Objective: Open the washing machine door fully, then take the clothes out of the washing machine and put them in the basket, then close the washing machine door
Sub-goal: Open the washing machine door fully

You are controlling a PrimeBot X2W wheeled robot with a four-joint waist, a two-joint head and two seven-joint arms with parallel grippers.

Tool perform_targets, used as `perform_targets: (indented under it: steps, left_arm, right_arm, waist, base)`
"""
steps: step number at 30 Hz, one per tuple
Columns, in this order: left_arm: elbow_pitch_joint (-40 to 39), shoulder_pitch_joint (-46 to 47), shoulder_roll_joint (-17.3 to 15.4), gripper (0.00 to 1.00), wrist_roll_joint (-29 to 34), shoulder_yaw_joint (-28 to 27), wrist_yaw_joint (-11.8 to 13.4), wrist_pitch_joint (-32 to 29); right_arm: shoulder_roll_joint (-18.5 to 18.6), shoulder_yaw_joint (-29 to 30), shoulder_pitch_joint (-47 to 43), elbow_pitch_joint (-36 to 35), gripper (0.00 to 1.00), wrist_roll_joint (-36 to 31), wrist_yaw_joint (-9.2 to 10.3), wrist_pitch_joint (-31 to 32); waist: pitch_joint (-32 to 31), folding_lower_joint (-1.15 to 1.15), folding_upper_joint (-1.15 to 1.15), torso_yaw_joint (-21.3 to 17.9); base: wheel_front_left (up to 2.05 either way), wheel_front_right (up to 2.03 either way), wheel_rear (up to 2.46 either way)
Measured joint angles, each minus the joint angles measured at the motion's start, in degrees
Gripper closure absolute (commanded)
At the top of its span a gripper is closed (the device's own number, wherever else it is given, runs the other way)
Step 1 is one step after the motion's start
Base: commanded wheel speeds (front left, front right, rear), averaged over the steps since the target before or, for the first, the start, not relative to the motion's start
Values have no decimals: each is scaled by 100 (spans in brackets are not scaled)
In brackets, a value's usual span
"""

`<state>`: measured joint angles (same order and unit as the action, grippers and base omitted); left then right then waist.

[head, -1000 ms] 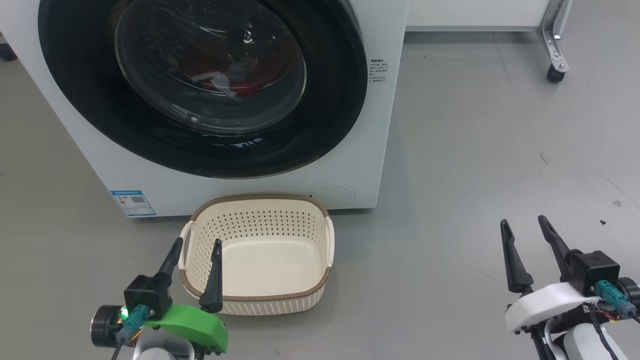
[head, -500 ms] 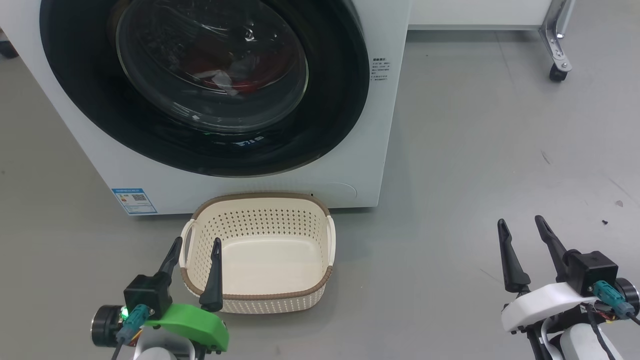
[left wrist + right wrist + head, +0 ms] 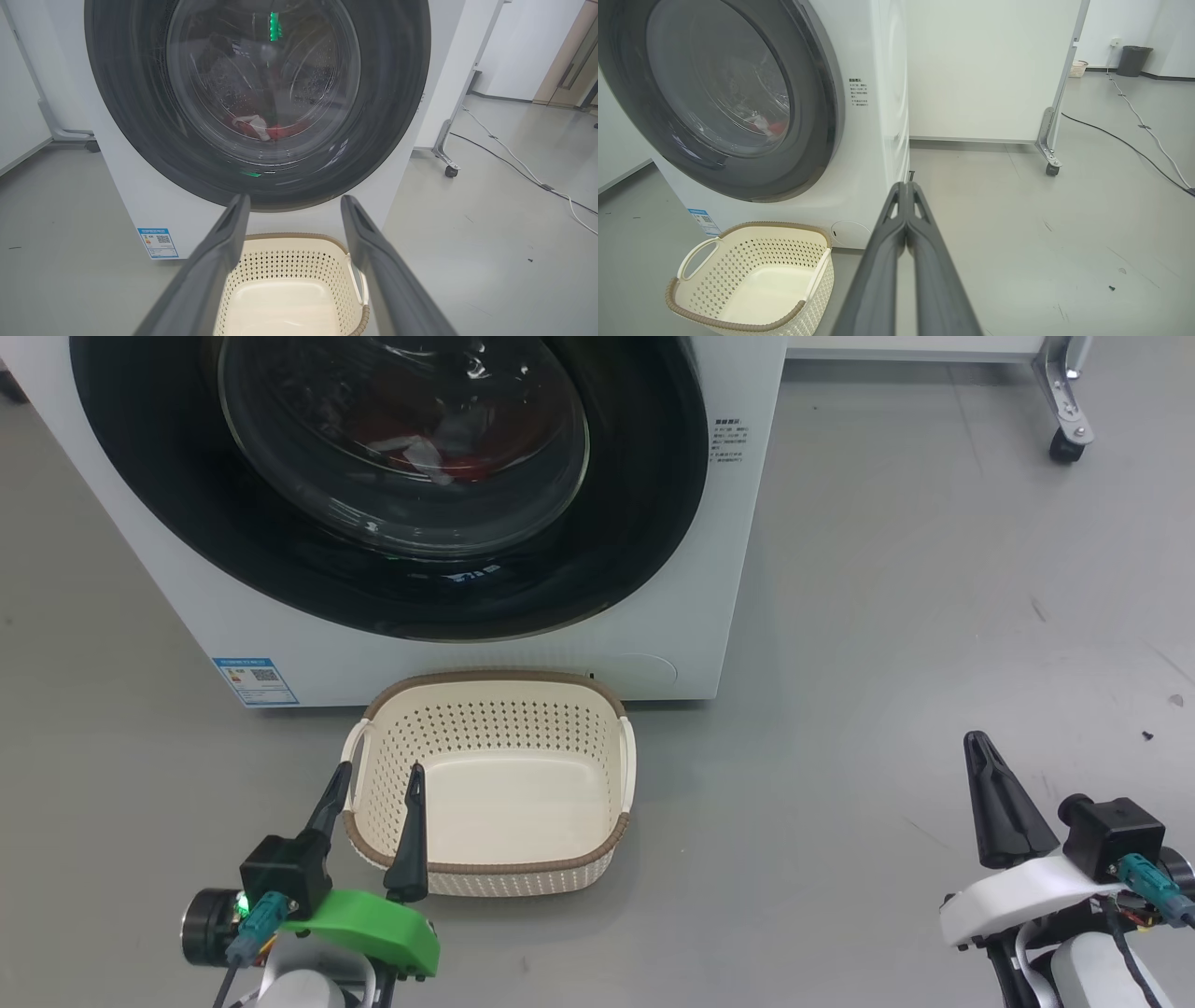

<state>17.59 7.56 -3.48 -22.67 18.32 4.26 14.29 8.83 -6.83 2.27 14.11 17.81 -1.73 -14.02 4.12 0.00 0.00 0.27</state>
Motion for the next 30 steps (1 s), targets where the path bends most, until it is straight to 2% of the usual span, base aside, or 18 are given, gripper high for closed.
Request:
perform_targets:
  steps: [6,12,21,30]
  left_arm:
    - [-137,211,51,0,8,14,0,10]
    - [-222,322,62,0,12,24,0,15]
    - [-421,575,80,0,80,36,1,15]
    - [-573,848,96,0,110,78,5,15]
  right_arm:
    - [-66,96,181,-53,100,83,-146,0]
    - [-245,319,470,-52,100,580,-301,-1]
    - [-433,720,1168,188,100,1980,-478,-4]
    - [-486,1089,2170,416,100,3715,-524,710]
  waist:
    - [201,0,0,94]
    - [450,0,0,216]
    - [891,0,0,396]
    - [1347,0,0,517]
  base:
    - [0,0,0]
    - [0,0,0]
    - [0,0,0]
    - [0,0,0]
